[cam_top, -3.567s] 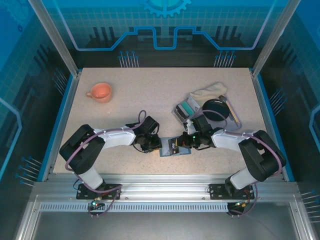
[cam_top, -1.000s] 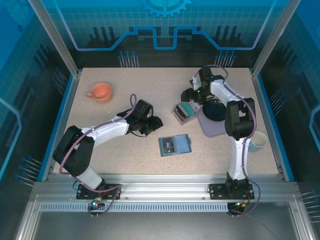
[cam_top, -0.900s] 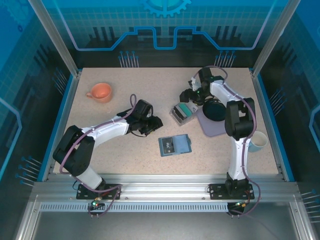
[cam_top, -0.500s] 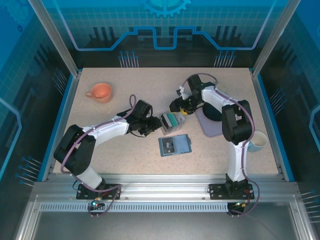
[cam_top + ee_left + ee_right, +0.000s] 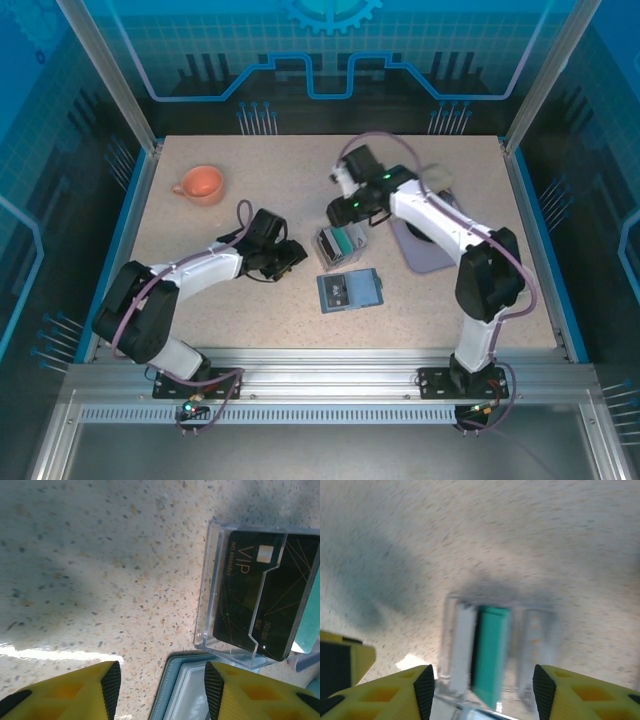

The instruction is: Put the credit cards into the card holder

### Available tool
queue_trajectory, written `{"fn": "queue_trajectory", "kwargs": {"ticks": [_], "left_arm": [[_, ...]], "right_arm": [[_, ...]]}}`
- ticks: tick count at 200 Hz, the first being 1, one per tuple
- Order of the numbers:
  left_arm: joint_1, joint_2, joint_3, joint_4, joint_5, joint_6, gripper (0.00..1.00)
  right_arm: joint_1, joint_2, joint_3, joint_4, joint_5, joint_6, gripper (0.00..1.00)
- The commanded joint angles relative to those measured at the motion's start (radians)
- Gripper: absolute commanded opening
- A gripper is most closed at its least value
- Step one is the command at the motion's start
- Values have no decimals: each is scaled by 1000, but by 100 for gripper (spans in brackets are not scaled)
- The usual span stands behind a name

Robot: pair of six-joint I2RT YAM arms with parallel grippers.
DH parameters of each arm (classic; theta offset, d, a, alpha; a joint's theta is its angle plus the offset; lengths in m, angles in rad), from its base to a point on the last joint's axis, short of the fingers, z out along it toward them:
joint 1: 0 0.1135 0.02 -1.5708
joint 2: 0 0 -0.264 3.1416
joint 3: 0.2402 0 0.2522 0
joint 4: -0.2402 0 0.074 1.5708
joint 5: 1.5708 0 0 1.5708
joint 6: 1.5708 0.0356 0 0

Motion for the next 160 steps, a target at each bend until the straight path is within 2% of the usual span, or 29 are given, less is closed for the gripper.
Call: {"fn": "queue_trajectory", "kwargs": {"ticks": [1, 52, 110, 160], "left_arm": [[15, -52, -37, 19, -25, -31, 54], [25, -139, -104, 13, -82, -59, 63], [28, -238, -160, -8, -145, -82, 65], [31, -270, -176, -17, -153, -88, 66]], "right_arm": [[79, 50, -12, -16, 123, -26, 55], [161, 167, 30, -38, 258, -24, 46], [192, 246, 45, -40, 333, -28, 47], [227, 281, 61, -51, 485, -42, 48]]}}
